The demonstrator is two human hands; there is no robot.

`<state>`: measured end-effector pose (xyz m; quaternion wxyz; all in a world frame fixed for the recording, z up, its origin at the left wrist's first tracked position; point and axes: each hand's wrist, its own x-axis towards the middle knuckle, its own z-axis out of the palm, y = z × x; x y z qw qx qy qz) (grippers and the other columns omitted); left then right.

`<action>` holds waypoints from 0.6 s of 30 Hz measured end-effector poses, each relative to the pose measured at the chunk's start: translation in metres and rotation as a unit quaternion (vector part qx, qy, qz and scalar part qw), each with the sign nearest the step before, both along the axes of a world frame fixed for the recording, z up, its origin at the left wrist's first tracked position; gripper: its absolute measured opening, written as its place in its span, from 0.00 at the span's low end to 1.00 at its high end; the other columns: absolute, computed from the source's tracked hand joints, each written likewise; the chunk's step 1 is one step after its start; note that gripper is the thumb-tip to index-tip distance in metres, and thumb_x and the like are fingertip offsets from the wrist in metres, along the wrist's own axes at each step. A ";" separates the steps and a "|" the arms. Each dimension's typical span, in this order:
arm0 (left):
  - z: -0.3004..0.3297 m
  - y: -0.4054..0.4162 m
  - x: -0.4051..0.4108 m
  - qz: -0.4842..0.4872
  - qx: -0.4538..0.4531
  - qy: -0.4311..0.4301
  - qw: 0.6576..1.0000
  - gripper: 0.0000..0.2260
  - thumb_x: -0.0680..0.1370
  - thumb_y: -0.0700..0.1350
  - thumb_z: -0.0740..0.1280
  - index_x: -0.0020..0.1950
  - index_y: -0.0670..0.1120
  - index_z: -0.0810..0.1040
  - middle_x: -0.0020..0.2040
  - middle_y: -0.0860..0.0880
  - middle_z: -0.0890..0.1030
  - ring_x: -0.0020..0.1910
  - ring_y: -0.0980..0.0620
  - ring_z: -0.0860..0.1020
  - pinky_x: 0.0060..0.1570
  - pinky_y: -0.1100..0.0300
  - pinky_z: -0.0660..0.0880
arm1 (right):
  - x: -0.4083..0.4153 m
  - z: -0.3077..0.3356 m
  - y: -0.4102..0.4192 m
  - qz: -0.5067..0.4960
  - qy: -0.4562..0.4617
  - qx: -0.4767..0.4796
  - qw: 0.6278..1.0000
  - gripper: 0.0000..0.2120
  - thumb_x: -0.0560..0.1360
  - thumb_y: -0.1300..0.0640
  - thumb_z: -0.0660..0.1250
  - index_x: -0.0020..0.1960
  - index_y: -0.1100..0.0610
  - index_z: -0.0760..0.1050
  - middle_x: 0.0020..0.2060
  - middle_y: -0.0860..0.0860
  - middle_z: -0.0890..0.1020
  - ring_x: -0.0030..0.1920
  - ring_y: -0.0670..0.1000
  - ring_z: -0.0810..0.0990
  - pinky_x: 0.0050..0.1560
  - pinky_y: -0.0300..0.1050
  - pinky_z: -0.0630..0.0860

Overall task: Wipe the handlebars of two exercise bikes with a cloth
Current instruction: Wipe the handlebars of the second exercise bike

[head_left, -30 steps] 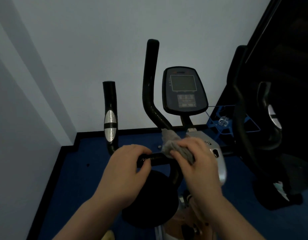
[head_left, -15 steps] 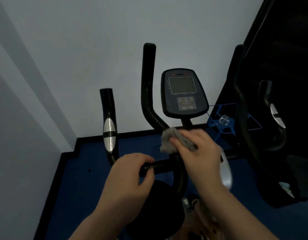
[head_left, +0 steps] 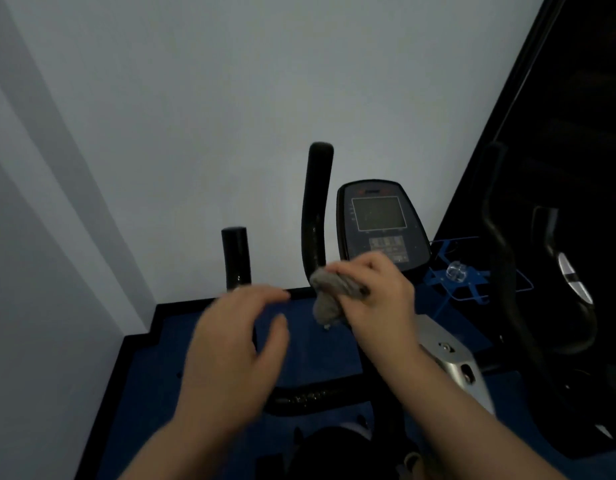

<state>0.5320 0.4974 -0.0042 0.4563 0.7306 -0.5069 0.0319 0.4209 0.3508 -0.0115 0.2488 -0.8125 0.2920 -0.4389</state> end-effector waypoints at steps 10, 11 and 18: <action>0.016 -0.070 0.074 0.051 0.062 -0.028 0.996 0.18 0.79 0.48 0.61 0.68 0.47 0.71 0.69 0.49 0.72 0.67 0.52 0.67 0.65 0.61 0.60 | 0.042 0.020 -0.005 0.020 0.057 0.030 0.998 0.17 0.72 0.44 0.69 0.58 0.49 0.80 0.57 0.45 0.72 0.57 0.42 0.71 0.56 0.33 0.69; 0.012 -0.071 0.073 0.051 0.065 -0.025 0.996 0.18 0.79 0.49 0.60 0.69 0.47 0.70 0.68 0.50 0.72 0.67 0.53 0.67 0.64 0.62 0.61 | 0.039 0.014 -0.002 0.022 0.054 0.014 0.998 0.18 0.72 0.43 0.68 0.60 0.49 0.78 0.58 0.45 0.72 0.58 0.43 0.71 0.56 0.35 0.69; 0.010 -0.067 0.076 0.043 0.045 -0.021 0.998 0.17 0.80 0.51 0.58 0.67 0.49 0.72 0.60 0.53 0.76 0.58 0.59 0.69 0.55 0.64 0.64 | 0.004 0.004 -0.002 0.008 0.089 -0.055 0.995 0.19 0.66 0.58 0.77 0.56 0.49 0.81 0.46 0.47 0.79 0.46 0.42 0.76 0.46 0.33 0.75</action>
